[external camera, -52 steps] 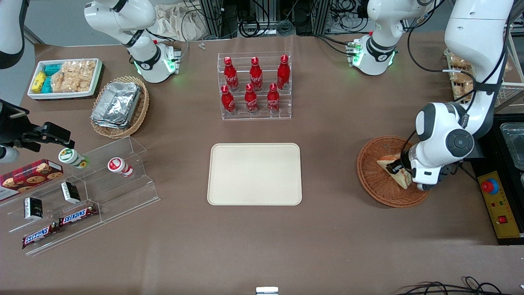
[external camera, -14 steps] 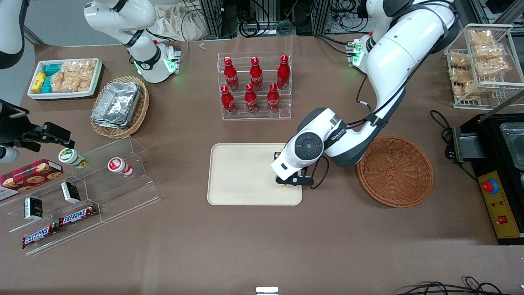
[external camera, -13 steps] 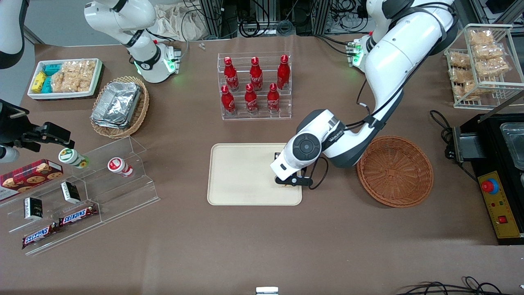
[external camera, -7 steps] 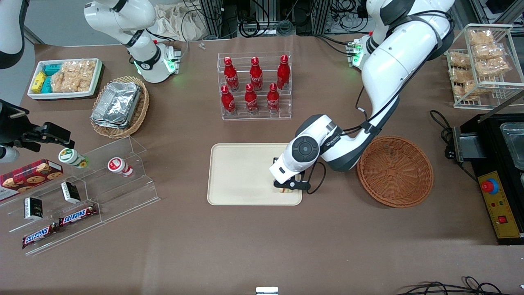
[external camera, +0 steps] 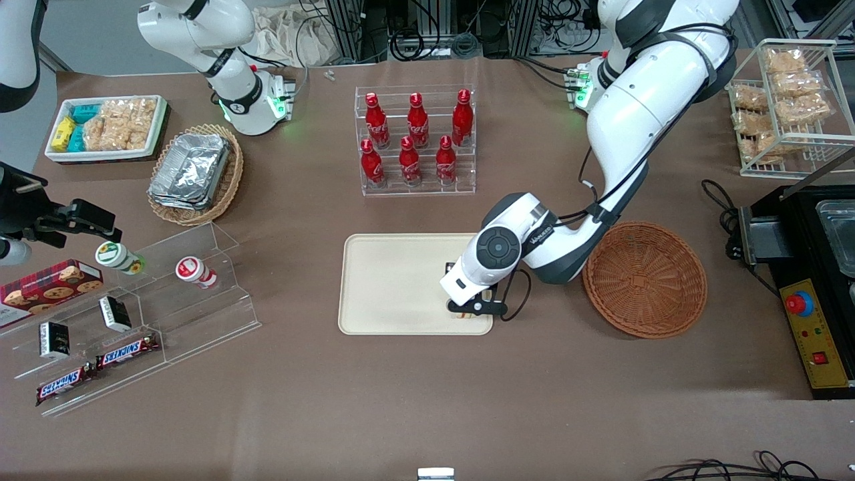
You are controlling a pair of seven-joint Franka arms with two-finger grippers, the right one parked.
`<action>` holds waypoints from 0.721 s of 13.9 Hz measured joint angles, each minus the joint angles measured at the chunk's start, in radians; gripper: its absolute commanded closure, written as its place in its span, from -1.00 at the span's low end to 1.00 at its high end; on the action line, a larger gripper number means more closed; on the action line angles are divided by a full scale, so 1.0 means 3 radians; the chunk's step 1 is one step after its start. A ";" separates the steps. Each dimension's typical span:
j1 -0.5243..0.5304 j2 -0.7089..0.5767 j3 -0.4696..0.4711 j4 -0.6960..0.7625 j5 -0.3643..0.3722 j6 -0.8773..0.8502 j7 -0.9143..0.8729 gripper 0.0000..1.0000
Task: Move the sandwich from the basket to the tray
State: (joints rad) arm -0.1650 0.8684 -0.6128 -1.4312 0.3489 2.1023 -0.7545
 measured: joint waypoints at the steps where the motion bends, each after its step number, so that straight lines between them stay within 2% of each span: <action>1: -0.0001 0.0000 0.0000 0.0003 0.0001 0.0000 -0.0021 -1.00; 6: 0.0000 -0.0072 0.0000 0.0124 0.0006 -0.0102 -0.0054 -1.00; 10: 0.0006 -0.0321 -0.0002 0.0506 0.0000 -0.1123 -0.0077 -1.00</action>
State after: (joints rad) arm -0.1632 0.7720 -0.6134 -1.2793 0.3488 1.7654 -0.7775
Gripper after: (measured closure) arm 0.000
